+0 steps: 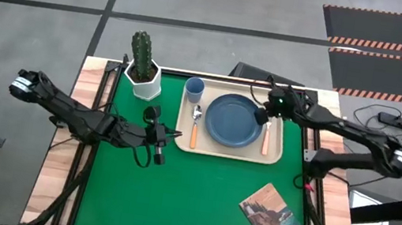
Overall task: Pick and place plate/cup/fork/spoon on tray
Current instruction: Return to Home Position
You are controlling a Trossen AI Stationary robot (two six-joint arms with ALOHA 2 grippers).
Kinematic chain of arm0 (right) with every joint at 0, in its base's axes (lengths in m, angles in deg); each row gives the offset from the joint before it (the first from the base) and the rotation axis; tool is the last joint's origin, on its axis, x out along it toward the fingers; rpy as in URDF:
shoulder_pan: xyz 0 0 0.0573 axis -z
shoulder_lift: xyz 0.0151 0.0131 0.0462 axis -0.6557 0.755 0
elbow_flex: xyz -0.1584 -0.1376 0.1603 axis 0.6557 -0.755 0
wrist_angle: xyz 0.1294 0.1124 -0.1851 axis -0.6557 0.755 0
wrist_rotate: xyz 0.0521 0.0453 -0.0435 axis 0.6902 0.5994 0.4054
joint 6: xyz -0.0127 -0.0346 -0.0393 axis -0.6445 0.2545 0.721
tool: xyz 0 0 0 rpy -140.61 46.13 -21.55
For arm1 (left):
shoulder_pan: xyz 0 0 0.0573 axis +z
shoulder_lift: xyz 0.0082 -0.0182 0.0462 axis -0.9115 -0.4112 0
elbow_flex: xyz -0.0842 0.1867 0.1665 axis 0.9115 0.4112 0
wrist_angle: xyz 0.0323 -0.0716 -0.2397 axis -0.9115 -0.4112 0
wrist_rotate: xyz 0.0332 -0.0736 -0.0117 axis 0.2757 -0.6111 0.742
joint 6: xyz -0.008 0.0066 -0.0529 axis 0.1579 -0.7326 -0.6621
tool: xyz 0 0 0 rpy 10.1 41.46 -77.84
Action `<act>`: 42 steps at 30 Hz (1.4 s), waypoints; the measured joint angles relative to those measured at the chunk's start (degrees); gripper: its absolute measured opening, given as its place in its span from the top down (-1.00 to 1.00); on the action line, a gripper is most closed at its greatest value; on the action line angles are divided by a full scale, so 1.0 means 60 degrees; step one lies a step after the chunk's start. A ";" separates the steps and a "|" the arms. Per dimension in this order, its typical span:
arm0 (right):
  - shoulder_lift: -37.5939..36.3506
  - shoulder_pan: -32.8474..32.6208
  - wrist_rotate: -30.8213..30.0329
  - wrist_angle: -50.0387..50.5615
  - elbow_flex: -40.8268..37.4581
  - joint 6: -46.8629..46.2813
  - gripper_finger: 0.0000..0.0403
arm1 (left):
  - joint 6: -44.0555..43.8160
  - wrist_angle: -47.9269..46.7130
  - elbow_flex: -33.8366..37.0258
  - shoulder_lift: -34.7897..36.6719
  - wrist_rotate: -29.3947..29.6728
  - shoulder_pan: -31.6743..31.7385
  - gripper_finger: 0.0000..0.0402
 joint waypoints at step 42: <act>-0.6207 -0.5927 0.0670 -0.6916 -0.5870 0.2083 0.96 | 0.0917 0.1949 0.4611 0.5364 -0.3745 -0.0022 1.00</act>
